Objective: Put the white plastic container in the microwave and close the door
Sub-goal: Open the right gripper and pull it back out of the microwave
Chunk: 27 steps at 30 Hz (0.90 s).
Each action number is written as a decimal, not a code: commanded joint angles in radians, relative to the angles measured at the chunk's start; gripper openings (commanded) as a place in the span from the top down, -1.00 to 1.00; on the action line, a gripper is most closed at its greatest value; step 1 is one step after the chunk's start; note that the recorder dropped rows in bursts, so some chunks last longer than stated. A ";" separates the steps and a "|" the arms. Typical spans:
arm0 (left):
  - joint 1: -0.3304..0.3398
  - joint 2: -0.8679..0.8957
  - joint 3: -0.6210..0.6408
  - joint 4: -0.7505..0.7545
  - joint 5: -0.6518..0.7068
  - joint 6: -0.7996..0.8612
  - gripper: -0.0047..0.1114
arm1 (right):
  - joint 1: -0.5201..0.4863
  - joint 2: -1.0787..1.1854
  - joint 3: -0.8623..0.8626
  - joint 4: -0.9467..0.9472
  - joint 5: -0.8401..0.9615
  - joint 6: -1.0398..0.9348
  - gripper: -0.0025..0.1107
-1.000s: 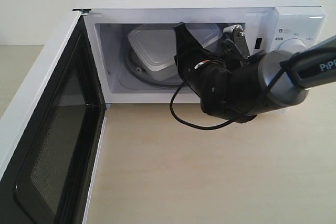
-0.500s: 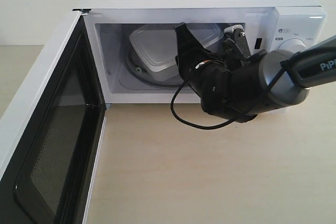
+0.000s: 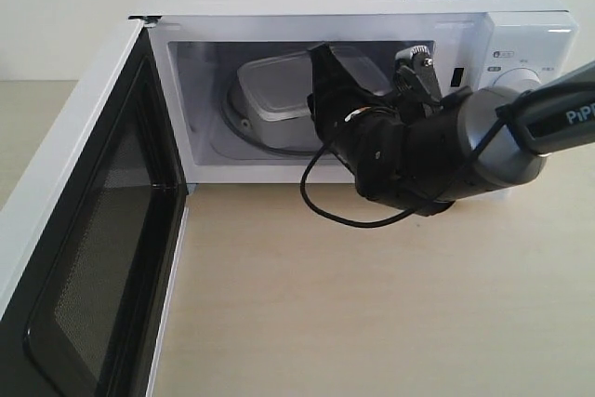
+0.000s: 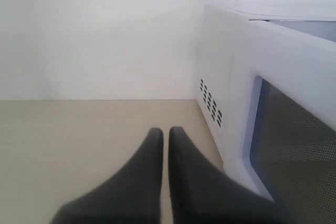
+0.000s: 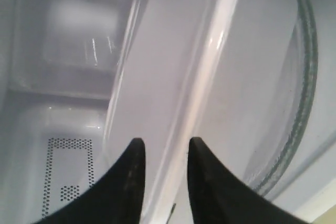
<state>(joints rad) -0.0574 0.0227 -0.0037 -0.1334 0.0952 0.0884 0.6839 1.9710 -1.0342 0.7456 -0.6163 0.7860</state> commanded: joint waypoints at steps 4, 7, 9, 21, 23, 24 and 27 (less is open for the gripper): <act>0.005 -0.006 0.004 0.000 -0.006 -0.011 0.84 | 0.046 -0.021 0.030 -0.078 -0.008 -0.231 0.46; 0.005 -0.006 0.004 0.000 -0.006 -0.011 0.84 | 0.054 -0.021 0.078 -0.088 -0.007 -0.349 0.46; 0.005 -0.006 0.004 0.000 -0.006 -0.011 0.84 | 0.054 -0.021 0.102 -0.106 -0.009 -0.416 0.46; 0.005 -0.006 0.004 0.000 -0.006 -0.011 0.84 | 0.053 -0.005 0.114 -0.299 -0.059 -1.001 0.96; 0.005 -0.006 0.004 0.000 -0.006 -0.011 0.84 | 0.053 0.016 0.109 -0.299 -0.095 -1.007 0.96; 0.005 -0.006 0.004 0.000 -0.006 -0.011 0.84 | 0.053 0.031 0.098 -0.299 -0.097 -1.005 0.96; 0.005 -0.006 0.004 0.000 -0.006 -0.011 0.84 | 0.053 0.082 0.051 -0.299 -0.095 -1.005 0.96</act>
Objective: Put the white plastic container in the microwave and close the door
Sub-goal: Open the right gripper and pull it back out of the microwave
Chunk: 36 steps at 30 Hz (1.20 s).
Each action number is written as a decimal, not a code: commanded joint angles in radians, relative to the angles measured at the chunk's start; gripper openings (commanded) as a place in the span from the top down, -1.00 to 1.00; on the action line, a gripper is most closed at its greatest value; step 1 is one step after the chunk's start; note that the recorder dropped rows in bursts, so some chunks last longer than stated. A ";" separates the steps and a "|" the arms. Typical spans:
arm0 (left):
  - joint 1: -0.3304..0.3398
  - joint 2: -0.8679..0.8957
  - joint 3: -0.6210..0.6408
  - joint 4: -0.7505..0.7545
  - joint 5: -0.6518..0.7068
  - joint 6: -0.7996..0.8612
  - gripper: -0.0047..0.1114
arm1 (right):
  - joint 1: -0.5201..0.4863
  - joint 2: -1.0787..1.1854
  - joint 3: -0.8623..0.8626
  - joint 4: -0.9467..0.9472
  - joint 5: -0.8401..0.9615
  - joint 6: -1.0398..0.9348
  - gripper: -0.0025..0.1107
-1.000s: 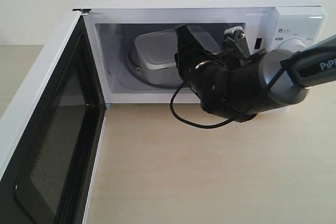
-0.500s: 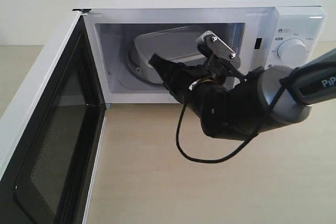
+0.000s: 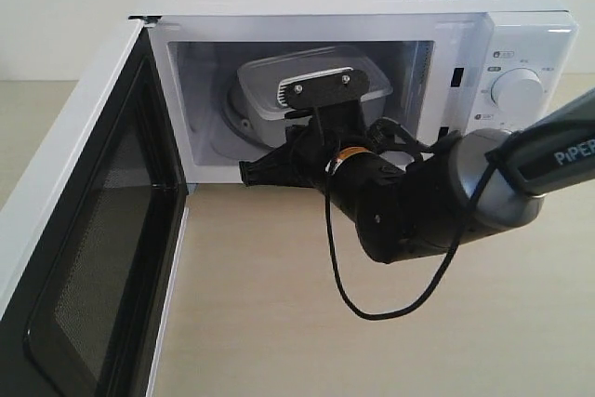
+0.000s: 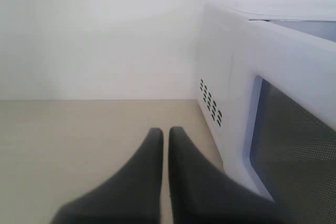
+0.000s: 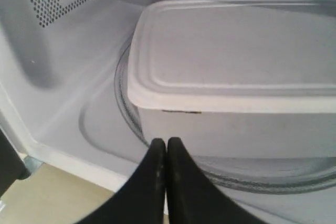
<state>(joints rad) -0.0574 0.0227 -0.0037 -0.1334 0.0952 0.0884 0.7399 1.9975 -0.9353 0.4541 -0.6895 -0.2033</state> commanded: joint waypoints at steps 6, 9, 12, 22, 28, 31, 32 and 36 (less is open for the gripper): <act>0.005 -0.006 0.004 0.000 -0.006 -0.011 0.84 | -0.003 0.106 -0.147 0.017 -0.026 -0.046 0.96; 0.005 -0.006 0.004 0.000 -0.006 -0.011 0.84 | -0.011 0.118 -0.179 0.033 -0.024 -0.046 0.96; 0.005 -0.006 0.004 0.000 -0.006 -0.011 0.84 | -0.029 0.127 -0.203 0.054 -0.012 -0.039 0.96; 0.005 -0.006 0.004 0.000 -0.006 -0.011 0.84 | -0.034 0.106 -0.222 0.083 0.096 -0.023 0.96; 0.005 -0.006 0.004 0.000 -0.006 -0.011 0.84 | 0.015 0.042 -0.187 0.087 0.096 -0.035 0.96; 0.005 -0.006 0.004 0.000 -0.006 -0.011 0.84 | 0.038 -0.016 -0.137 0.111 0.108 -0.037 0.96; 0.005 -0.006 0.004 0.000 -0.006 -0.011 0.84 | 0.048 -0.040 -0.113 0.119 0.117 -0.040 0.96; 0.005 -0.006 0.004 0.000 -0.006 -0.011 0.84 | 0.085 -0.160 0.010 0.130 0.148 -0.049 0.96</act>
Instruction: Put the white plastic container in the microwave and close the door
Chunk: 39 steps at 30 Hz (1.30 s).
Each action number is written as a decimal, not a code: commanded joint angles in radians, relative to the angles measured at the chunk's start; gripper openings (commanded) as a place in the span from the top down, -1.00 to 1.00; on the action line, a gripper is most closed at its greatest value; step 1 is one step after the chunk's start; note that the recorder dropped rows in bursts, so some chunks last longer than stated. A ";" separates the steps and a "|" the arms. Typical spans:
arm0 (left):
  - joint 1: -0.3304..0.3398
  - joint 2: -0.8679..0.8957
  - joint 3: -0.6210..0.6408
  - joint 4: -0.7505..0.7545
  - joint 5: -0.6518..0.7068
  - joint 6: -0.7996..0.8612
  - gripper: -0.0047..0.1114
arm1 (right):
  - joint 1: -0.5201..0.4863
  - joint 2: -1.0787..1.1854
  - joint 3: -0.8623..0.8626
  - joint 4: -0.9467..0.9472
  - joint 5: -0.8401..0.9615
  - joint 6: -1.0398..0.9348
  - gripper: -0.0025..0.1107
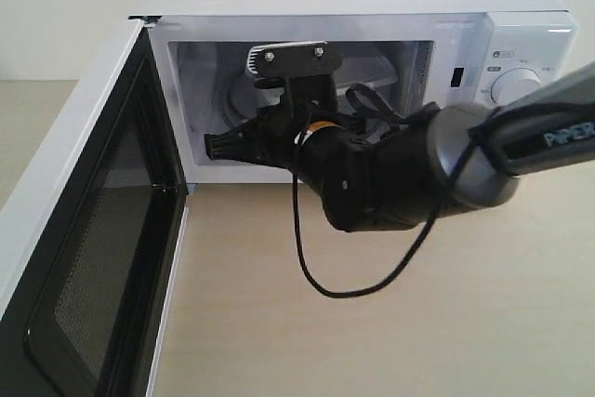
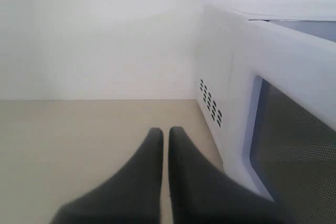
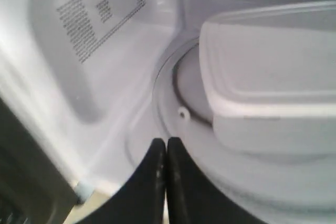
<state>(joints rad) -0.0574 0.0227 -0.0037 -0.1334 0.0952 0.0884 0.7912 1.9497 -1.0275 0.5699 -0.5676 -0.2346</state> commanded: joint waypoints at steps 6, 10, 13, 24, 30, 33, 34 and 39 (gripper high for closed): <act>0.005 -0.006 0.004 0.000 -0.006 -0.011 0.84 | 0.064 -0.487 0.299 0.052 0.523 -0.028 0.96; 0.005 -0.006 0.004 0.000 -0.006 -0.011 0.84 | 0.064 -0.740 0.303 0.043 0.964 -0.026 0.96; 0.005 -0.006 0.004 0.000 -0.006 -0.011 0.84 | 0.064 -0.831 0.303 0.034 1.178 -0.003 0.96; 0.005 -0.006 0.004 0.000 -0.006 -0.011 0.84 | 0.066 -1.035 0.309 -0.244 1.491 0.267 0.96; 0.005 -0.006 0.004 0.000 -0.006 -0.011 0.84 | 0.066 -1.193 0.309 -0.356 1.377 0.394 0.96; 0.005 -0.006 0.004 0.000 -0.006 -0.011 0.84 | 0.066 -1.230 0.309 -0.333 1.273 0.404 0.96; 0.005 -0.006 0.004 0.000 -0.006 -0.011 0.84 | 0.066 -1.238 0.309 -0.328 1.253 0.404 0.96; 0.005 -0.006 0.004 0.000 -0.006 -0.011 0.84 | 0.066 -1.247 0.309 -0.322 1.211 0.404 0.96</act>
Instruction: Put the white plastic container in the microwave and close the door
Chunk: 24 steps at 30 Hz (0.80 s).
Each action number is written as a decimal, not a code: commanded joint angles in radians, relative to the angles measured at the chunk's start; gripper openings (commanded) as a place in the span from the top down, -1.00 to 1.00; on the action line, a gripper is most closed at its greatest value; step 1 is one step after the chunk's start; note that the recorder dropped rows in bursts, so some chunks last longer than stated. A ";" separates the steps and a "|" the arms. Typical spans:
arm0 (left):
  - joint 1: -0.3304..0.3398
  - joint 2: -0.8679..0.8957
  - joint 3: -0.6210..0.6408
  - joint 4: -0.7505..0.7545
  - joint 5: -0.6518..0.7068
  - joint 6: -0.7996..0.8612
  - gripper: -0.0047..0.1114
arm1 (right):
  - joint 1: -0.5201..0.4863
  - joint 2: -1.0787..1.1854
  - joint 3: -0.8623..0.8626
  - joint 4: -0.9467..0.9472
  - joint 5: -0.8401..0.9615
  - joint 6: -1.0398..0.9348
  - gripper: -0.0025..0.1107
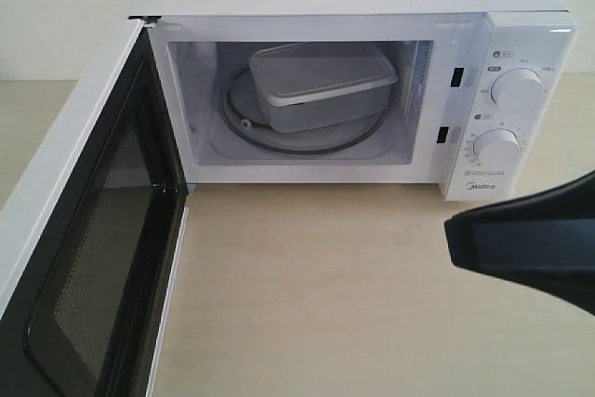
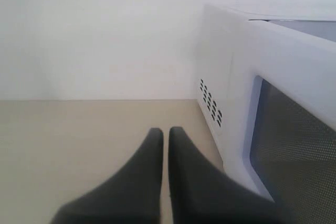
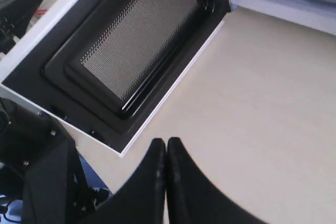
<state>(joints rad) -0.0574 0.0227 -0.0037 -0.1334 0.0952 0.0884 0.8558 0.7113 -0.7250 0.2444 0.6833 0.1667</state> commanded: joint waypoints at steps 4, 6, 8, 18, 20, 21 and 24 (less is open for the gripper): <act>0.005 -0.006 0.004 0.000 -0.006 -0.011 0.84 | 0.002 -0.008 0.006 0.003 -0.042 0.003 0.96; 0.005 -0.006 0.004 0.000 -0.006 -0.011 0.84 | 0.002 -0.008 0.006 -0.010 -0.043 -0.020 0.96; 0.005 -0.006 0.004 0.000 -0.006 -0.011 0.84 | 0.002 -0.008 0.006 -0.077 -0.051 -0.069 0.96; 0.005 -0.006 0.004 0.000 -0.006 -0.011 0.84 | -0.482 -0.251 0.264 0.015 -0.378 -0.076 0.96; 0.005 -0.006 0.004 0.000 -0.006 -0.011 0.84 | -0.590 -0.338 0.342 0.015 -0.394 -0.076 0.96; 0.005 -0.006 0.004 0.000 -0.006 -0.011 0.84 | -0.641 -0.386 0.380 0.013 -0.405 -0.076 0.96; 0.005 -0.006 0.004 0.000 -0.006 -0.011 0.84 | -0.768 -0.515 0.475 0.011 -0.431 -0.087 0.96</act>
<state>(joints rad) -0.0574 0.0227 -0.0037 -0.1334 0.0952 0.0884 0.1918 0.2969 -0.3283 0.2510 0.2898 0.0977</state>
